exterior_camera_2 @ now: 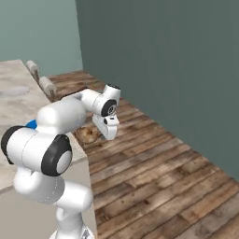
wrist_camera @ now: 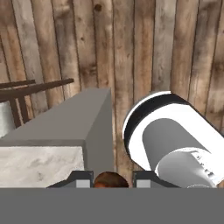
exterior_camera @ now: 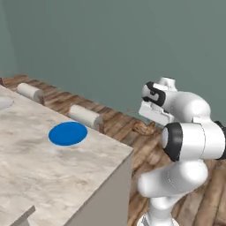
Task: Take the chicken drumsticks from the pan and place one on each plate on the dining counter.
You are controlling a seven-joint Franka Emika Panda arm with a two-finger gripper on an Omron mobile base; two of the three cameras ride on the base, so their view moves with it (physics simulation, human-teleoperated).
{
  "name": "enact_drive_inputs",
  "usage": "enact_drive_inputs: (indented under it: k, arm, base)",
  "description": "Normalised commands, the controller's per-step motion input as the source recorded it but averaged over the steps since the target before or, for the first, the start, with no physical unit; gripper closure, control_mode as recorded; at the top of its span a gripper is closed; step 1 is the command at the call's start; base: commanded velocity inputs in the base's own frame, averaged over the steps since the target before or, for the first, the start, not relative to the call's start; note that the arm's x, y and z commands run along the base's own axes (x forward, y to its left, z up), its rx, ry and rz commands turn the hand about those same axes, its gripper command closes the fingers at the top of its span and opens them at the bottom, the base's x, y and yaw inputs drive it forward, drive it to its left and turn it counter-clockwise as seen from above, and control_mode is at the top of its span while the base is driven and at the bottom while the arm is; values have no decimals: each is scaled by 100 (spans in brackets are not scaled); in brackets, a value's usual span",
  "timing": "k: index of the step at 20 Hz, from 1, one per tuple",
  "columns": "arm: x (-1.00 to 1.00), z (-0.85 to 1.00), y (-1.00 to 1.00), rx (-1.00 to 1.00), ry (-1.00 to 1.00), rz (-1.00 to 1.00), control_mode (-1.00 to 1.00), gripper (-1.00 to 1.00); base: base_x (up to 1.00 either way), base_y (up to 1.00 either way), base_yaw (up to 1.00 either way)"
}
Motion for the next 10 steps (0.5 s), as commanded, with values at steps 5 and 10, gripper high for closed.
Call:
enact_drive_inputs:
  k: [5, 10]
  arm:
    - [0, 0, 0, 0, 0, 0, 100, 100]
    - [0, 0, 0, 0, 0, 0, 100, 100]
  base:
    - [30, -4, 99]
    - [61, -7, 74]
